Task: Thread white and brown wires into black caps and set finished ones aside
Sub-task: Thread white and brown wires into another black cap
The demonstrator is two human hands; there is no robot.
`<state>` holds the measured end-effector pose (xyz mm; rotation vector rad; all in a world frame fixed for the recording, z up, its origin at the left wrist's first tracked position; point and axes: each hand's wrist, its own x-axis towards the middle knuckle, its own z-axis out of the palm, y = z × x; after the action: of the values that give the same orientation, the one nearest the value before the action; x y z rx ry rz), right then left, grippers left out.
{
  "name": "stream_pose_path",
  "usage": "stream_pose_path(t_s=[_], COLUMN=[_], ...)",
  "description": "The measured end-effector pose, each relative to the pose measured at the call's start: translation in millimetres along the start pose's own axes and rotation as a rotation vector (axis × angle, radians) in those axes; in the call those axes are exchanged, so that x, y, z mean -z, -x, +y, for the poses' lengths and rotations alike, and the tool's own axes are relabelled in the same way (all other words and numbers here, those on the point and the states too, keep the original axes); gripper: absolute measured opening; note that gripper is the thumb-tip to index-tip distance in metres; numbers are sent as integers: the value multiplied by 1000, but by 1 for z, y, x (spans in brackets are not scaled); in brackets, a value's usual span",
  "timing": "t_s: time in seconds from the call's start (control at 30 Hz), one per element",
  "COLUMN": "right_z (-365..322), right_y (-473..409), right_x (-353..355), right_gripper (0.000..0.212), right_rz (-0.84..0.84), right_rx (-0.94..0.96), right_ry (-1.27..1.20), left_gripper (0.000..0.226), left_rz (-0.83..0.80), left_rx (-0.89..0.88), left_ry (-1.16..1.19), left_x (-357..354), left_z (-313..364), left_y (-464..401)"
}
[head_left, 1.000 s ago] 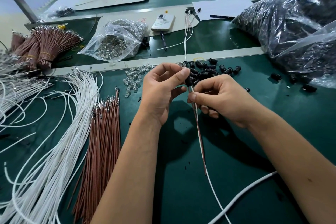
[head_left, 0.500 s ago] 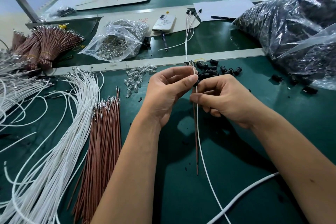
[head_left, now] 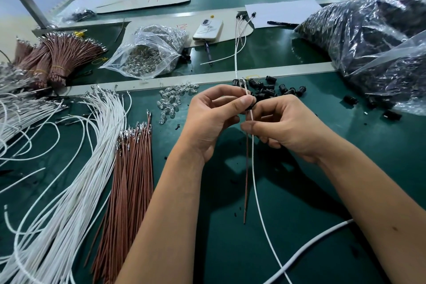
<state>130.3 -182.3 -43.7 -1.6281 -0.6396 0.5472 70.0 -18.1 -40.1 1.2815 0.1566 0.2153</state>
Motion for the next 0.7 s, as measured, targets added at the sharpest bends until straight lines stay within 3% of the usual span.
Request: stream_pose_path(t_s=[0.23,0.43,0.7], right_z=[-1,1,5], right_y=[0,0,-2], right_x=[0,3,7], right_gripper=[28,20,18], right_rz=[-27,-38,-64], right_rx=[3,15,-12], right_ry=[6,47,114], left_gripper=[18,2,10], left_rz=[-8,-7,23], left_rx=[-17,6,-4], left_ry=[18,35,-25], left_x=[-1,0,0], left_z=[0,1,0], left_y=[1,1,1])
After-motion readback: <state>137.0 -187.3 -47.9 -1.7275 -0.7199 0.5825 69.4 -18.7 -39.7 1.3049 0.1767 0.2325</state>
